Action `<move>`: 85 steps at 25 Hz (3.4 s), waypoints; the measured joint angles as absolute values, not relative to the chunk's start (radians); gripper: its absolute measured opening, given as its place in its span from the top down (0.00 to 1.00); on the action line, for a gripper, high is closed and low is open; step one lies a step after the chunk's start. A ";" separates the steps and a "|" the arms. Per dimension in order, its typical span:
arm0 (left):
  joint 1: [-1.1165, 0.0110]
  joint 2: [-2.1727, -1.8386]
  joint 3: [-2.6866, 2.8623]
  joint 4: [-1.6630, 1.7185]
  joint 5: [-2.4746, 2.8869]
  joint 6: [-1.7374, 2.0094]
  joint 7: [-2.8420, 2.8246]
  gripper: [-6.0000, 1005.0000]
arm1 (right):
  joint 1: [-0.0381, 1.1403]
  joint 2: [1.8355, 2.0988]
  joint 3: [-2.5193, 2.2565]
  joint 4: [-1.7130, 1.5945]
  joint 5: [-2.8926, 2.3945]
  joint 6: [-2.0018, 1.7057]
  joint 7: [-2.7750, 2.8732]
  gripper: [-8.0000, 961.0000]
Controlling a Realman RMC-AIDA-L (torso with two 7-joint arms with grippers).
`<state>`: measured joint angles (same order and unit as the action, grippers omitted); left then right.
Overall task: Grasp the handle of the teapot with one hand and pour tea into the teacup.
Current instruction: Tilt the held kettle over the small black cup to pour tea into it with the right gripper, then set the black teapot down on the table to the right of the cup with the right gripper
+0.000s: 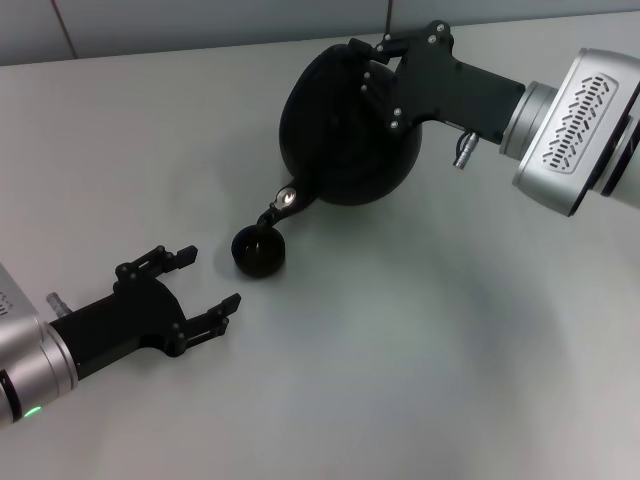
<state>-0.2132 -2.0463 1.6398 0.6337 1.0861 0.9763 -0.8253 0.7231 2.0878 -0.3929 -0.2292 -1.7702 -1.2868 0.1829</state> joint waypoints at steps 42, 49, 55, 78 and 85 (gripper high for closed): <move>-0.186 -2.050 1.614 0.683 1.128 0.965 -0.841 0.20 | 0.561 2.082 -0.353 -0.248 -1.498 -1.263 0.579 0.90; -0.186 -2.049 1.614 0.687 1.128 0.965 -0.841 0.20 | 0.517 2.082 -0.352 -0.205 -1.422 -1.250 0.572 0.90; -0.184 -2.054 1.614 0.696 1.134 0.965 -0.841 0.20 | 0.512 2.082 -0.351 -0.185 -1.421 -1.211 0.564 0.90; -0.182 -2.051 1.621 0.698 1.138 0.965 -0.838 0.20 | 0.469 2.085 -0.359 -0.107 -1.422 -1.212 0.466 0.76; -0.181 -2.051 1.618 0.698 1.138 0.967 -0.839 0.20 | 0.363 2.083 -0.333 -0.104 -1.420 -1.375 0.516 0.52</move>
<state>-0.1809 -2.0509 1.6183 0.6983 1.1382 0.9669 -0.8393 0.3628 2.0826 -0.3329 -0.1044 -1.4204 -1.3754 0.5160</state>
